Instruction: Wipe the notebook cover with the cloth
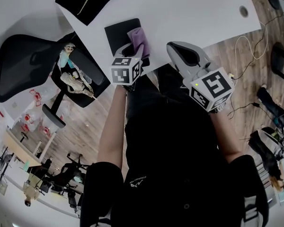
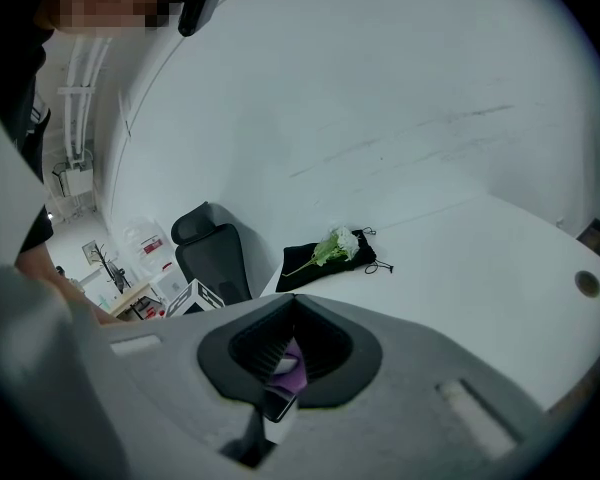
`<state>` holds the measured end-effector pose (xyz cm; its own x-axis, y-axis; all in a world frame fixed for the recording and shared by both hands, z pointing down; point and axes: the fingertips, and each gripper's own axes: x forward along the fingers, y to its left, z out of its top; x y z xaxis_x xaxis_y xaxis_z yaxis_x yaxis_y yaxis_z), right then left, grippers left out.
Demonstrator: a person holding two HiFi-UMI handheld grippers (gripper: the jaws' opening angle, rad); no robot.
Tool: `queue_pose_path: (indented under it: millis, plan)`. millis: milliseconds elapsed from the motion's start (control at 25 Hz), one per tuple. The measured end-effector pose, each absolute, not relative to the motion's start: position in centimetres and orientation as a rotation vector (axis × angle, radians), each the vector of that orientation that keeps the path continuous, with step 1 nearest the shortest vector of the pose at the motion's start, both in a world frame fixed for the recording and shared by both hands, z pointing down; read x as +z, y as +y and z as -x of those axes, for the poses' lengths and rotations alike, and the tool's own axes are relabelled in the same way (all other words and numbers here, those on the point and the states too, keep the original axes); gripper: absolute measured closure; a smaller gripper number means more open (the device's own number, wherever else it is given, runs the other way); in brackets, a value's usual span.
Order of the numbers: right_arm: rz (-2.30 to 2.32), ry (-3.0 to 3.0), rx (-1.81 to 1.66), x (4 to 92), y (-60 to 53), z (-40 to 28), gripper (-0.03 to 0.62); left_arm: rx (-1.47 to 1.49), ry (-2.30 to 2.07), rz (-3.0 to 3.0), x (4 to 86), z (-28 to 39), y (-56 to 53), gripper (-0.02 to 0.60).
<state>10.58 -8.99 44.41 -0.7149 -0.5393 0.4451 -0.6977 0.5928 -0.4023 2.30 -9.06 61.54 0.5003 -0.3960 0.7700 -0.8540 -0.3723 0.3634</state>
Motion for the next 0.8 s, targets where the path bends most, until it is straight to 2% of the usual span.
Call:
queue_pose_path:
  millis: [800]
  plan:
    - [-1.124, -2.462, 0.807, 45.0, -9.0, -6.3, 0.589, 0.736, -0.870, -1.994, 63.0, -0.9, -9.3, 0.497]
